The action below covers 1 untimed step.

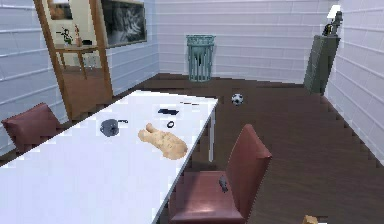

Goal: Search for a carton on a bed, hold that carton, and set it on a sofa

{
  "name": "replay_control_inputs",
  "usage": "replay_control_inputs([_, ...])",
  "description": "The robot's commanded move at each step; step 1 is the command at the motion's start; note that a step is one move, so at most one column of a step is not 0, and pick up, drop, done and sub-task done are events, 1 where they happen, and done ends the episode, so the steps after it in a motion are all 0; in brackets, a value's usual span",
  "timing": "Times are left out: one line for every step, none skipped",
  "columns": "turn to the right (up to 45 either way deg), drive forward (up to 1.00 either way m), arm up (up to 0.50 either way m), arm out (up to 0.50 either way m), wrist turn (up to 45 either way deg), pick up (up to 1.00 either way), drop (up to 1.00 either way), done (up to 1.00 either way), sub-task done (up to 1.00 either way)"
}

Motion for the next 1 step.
replay_control_inputs([0.0,0.00,0.00,0.00,-45.0,0.00,0.00,0.00,0.00])
